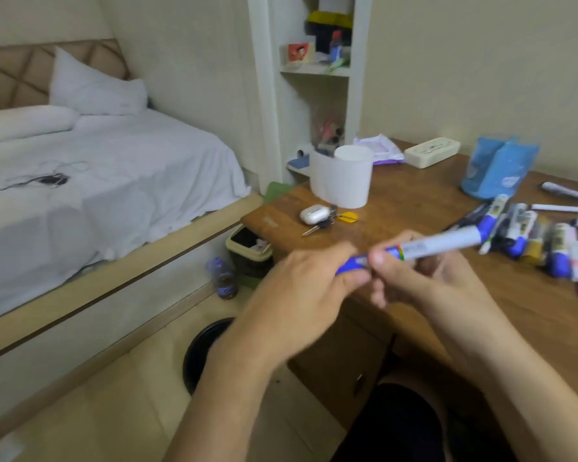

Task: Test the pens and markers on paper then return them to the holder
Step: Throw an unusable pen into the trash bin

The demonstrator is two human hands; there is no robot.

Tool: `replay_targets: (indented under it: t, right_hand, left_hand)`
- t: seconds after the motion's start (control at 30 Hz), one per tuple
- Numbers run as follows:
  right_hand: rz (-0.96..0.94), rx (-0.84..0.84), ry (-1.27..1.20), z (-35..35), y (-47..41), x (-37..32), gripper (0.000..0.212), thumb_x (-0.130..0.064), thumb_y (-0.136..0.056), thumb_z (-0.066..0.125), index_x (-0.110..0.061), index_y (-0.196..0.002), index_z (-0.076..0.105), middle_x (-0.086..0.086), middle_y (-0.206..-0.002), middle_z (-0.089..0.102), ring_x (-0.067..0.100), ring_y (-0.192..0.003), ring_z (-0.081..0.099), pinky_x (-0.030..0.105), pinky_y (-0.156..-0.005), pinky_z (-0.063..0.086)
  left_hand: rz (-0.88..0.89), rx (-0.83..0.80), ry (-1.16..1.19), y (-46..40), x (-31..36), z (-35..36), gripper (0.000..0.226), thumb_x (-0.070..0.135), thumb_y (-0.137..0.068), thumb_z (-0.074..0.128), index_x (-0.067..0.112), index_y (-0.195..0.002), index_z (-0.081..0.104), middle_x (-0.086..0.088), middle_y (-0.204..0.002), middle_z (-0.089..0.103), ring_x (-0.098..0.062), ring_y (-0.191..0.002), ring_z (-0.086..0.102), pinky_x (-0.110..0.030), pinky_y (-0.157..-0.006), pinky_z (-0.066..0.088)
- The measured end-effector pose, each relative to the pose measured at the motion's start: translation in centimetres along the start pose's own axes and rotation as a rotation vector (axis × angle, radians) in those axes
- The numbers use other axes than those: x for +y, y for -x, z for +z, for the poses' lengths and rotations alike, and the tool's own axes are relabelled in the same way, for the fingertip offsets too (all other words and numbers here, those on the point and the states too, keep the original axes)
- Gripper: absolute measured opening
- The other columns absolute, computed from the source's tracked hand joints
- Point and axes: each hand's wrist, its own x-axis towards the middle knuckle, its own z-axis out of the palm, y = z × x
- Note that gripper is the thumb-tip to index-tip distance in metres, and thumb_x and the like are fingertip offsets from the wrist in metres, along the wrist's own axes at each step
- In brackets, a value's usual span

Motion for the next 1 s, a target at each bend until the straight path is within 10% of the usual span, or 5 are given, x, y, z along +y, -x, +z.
replay_targets:
  t: [0.27, 0.57, 1.0]
  right_hand:
    - [0.187, -0.127, 0.194, 5.4, -8.1, 5.7, 0.01, -0.023, -0.094, 0.068, -0.013, -0.092, 0.069, 0.004, -0.074, 0.069, 0.011, -0.058, 0.064, 0.021, -0.057, 0.054]
    - [0.008, -0.061, 0.649, 4.9, -9.0, 8.6, 0.015, -0.02, -0.099, 0.06, -0.025, -0.091, 0.072, -0.003, -0.08, 0.074, 0.009, -0.068, 0.071, 0.025, -0.064, 0.054]
    - [-0.05, -0.065, 0.823, 6.2, -10.9, 9.3, 0.014, -0.027, -0.099, 0.061, -0.032, -0.09, 0.071, -0.013, -0.075, 0.073, -0.003, -0.08, 0.064, 0.017, -0.067, 0.042]
  left_hand:
    - [-0.317, -0.338, 0.069, -3.6, -12.1, -7.2, 0.012, 0.027, -0.099, 0.057, 0.017, -0.097, 0.062, 0.003, -0.059, 0.061, -0.018, -0.053, 0.053, -0.032, -0.058, 0.045]
    - [-0.827, -0.26, -0.021, 9.3, -28.3, -2.2, 0.012, 0.015, -0.099, 0.052, 0.023, -0.092, 0.057, -0.006, -0.08, 0.072, -0.011, -0.054, 0.058, -0.027, -0.058, 0.049]
    - [-0.956, -0.239, -0.296, 10.6, -35.0, 4.9, 0.043, 0.045, -0.1, 0.045, 0.023, -0.136, 0.048, -0.004, -0.125, 0.061, -0.023, -0.111, 0.059, -0.037, -0.086, 0.051]
